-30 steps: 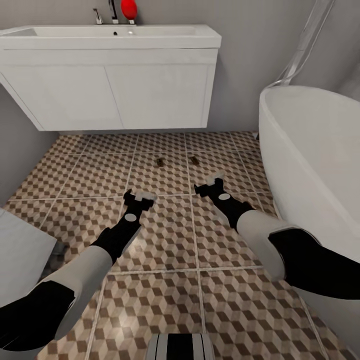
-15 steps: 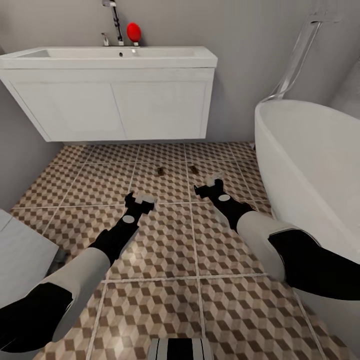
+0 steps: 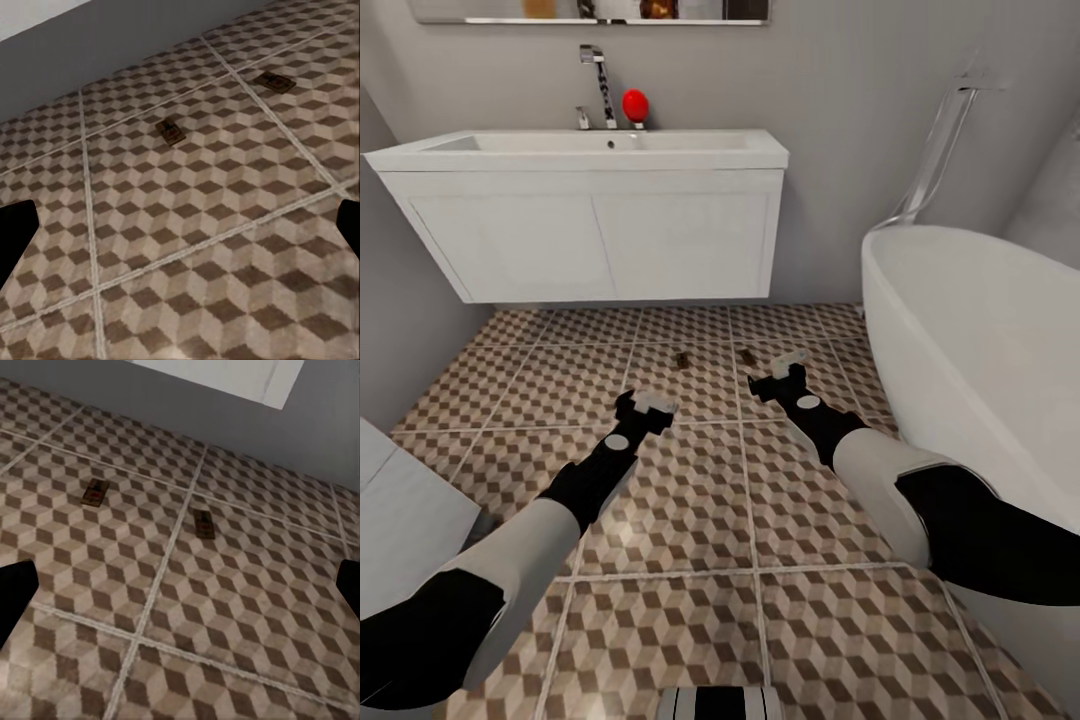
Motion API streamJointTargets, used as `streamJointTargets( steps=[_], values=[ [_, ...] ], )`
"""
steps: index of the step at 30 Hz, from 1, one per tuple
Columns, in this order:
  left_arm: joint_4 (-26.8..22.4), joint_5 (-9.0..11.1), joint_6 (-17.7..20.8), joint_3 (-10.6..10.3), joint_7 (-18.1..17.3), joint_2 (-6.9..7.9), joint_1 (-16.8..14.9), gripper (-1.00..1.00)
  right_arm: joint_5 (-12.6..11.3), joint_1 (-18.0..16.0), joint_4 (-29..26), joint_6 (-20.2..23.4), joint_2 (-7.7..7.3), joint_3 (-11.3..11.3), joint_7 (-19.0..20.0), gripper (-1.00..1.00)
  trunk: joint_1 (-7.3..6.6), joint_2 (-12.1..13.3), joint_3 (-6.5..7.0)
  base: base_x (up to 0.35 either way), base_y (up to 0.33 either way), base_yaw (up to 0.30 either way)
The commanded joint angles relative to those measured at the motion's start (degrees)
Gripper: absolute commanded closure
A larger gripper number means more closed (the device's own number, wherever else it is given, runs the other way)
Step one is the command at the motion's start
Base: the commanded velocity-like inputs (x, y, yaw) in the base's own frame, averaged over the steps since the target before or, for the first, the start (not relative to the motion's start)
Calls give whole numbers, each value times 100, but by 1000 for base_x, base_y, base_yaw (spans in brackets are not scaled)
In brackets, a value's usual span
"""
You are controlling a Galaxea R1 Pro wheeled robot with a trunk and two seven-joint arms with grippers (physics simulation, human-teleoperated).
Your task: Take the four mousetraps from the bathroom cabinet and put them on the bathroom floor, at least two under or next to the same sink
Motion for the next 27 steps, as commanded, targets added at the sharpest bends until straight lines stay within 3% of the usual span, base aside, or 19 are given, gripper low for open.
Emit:
streamJointTargets(
  steps=[1,5,17,27],
  values=[
    [3,-43,-1,-29,-10,1,-3,-100,54,15,8,-39,1,6,-25,-100,-3,0,19,0,0,0],
    [5,-42,-1,-29,-206,-4,28,-100,54,85,8,-174,3,6,-25,-100,-13,6,107,0,0,0],
    [1,-49,-51,-12,-259,20,261,-100,54,234,8,-218,3,6,-25,-100,-44,22,373,0,0,0],
    [21,70,-210,-11,-258,195,427,-100,54,471,7,-298,-10,6,-25,-100,-70,35,595,0,0,0]
  ],
)
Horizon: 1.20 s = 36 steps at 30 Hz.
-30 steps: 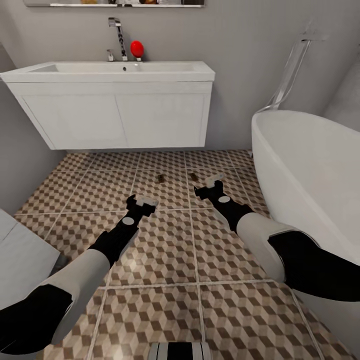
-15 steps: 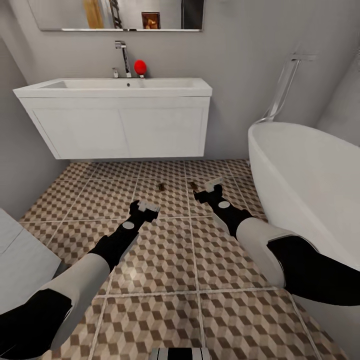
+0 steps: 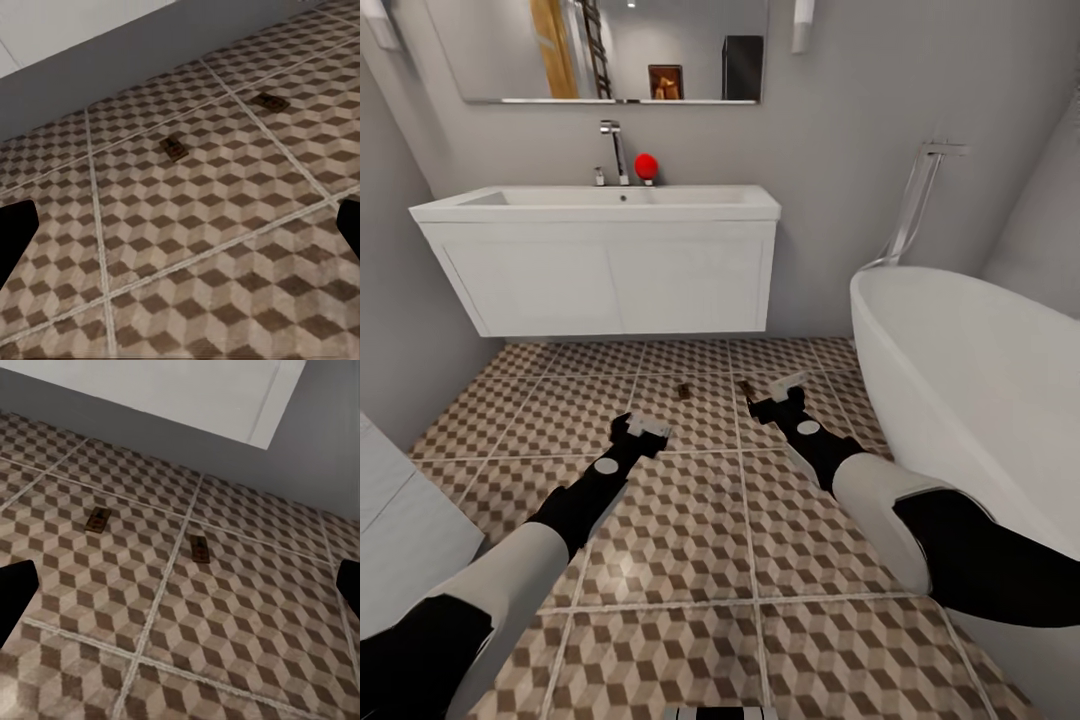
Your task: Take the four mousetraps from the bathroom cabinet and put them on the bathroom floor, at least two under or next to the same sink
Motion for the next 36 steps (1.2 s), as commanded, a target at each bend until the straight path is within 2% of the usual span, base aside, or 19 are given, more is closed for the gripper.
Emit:
streamJointTargets(
  steps=[1,4,15,18,26,36],
  values=[
    [4,0,-22,-25,37,18,16,-100,52,19,8,-44,-2,5,-25,-100,-3,0,18,0,0,0],
    [-6,116,-29,-25,37,61,70,-100,52,90,8,-156,-33,5,-25,-100,-11,4,85,0,0,0],
    [-33,744,-50,-25,28,244,268,-100,52,382,9,-280,-129,5,-25,-100,-39,19,329,0,0,0],
    [-32,817,-107,-25,26,257,366,-100,52,494,9,-344,-173,5,-25,-100,-47,23,395,0,0,0],
    [-18,861,-455,-25,28,266,659,-100,52,718,7,-431,-203,5,-25,-100,-68,33,572,0,0,0],
    [-7,867,-546,-25,34,273,1018,-100,52,888,9,-590,-246,5,-25,-100,-94,47,794,0,0,0]
  ],
)
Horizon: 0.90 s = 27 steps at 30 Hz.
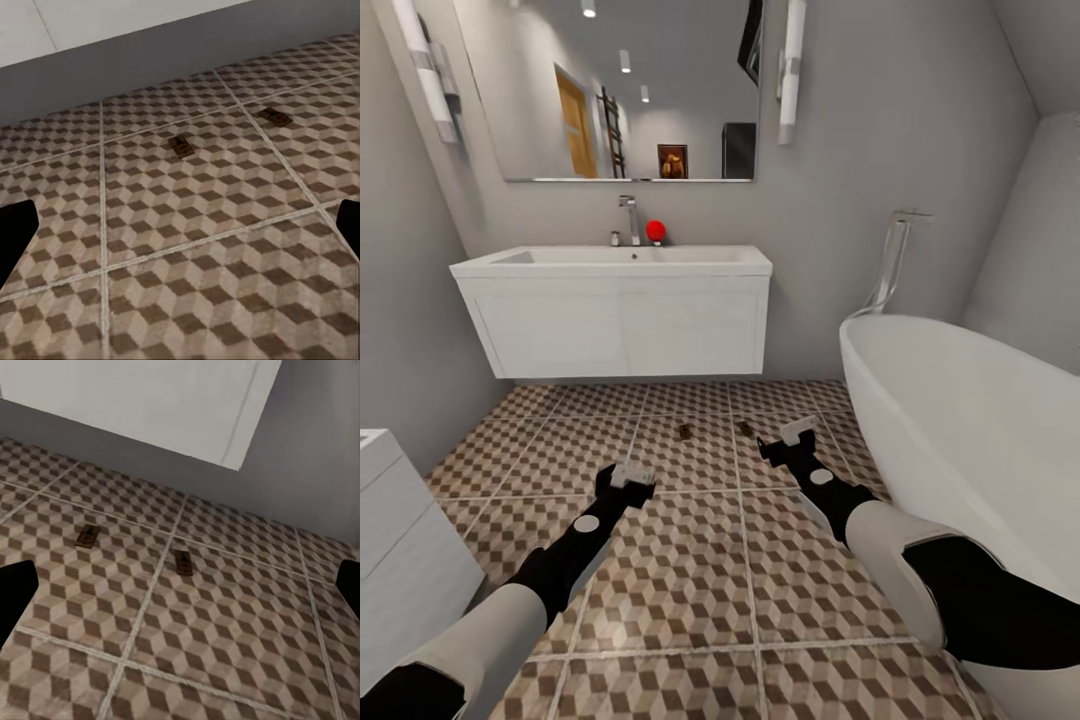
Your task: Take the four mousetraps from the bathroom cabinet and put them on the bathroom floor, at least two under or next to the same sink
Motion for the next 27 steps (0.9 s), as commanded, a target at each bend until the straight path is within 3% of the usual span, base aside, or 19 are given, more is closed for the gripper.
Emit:
streamJointTargets(
  steps=[1,12,27],
  values=[
    [1,52,-28,-48,37,7,28,-100,49,27,7,-25,-2,3,-25,-100,-4,0,18,0,0,0],
    [6,52,-468,-48,51,9,367,-100,49,323,8,-82,-11,3,-25,-100,-32,14,262,0,0,0],
    [18,52,-581,-48,65,26,807,-100,49,761,7,-315,-19,2,-25,-100,-90,73,590,0,0,0]
  ],
)
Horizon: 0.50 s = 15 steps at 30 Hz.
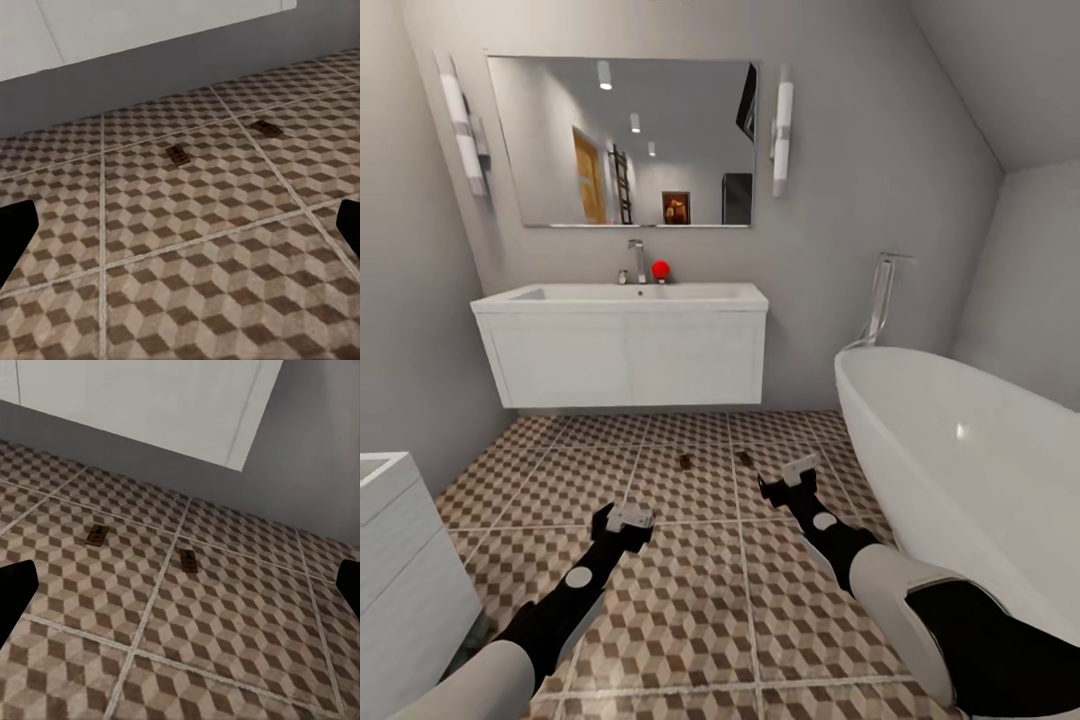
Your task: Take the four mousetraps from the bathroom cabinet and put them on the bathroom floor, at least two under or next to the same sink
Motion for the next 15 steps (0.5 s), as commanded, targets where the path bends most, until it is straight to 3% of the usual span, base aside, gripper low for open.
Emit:
streamJointTargets(
  steps=[1,8,15],
  values=[
    [3,51,-20,-48,39,16,19,-100,48,27,7,-16,-1,2,-25,-100,-24,39,13,0,0,0],
    [55,57,-337,-48,56,110,206,-100,48,223,0,-36,-43,2,-25,-100,-178,320,139,0,0,0],
    [535,85,-1213,-48,70,141,322,-100,48,288,2,-110,-51,4,-28,-100,-331,601,264,0,0,0]
  ],
)
